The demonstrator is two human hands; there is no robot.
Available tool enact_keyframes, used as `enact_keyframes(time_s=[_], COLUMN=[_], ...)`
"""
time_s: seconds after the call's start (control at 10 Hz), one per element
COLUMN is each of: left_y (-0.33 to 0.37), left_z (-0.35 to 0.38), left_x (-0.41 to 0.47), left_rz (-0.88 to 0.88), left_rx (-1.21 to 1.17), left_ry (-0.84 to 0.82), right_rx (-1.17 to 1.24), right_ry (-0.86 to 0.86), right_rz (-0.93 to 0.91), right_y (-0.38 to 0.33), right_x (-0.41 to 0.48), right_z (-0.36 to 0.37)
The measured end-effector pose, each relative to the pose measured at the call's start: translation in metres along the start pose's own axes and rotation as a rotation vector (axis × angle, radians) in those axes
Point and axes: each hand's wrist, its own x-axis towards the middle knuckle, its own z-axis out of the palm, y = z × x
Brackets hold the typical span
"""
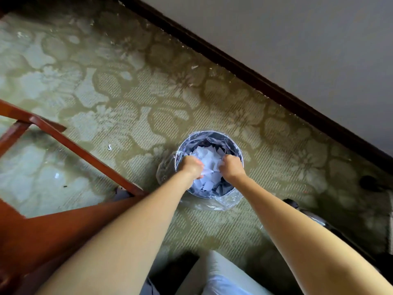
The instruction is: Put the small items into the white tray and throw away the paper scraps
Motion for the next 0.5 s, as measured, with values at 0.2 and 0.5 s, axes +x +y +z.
enact_keyframes(time_s=[0.2, 0.5], left_y=[-0.013, -0.019], left_z=[-0.007, -0.036], left_x=[0.021, -0.002], left_rz=[0.011, 0.118], left_rx=[0.029, 0.277], left_ry=[0.053, 0.197], right_rx=[0.087, 0.126], right_ry=[-0.017, -0.084], right_rz=[0.072, 0.064], right_y=[-0.014, -0.029], right_x=[0.016, -0.007], right_z=[0.017, 0.005])
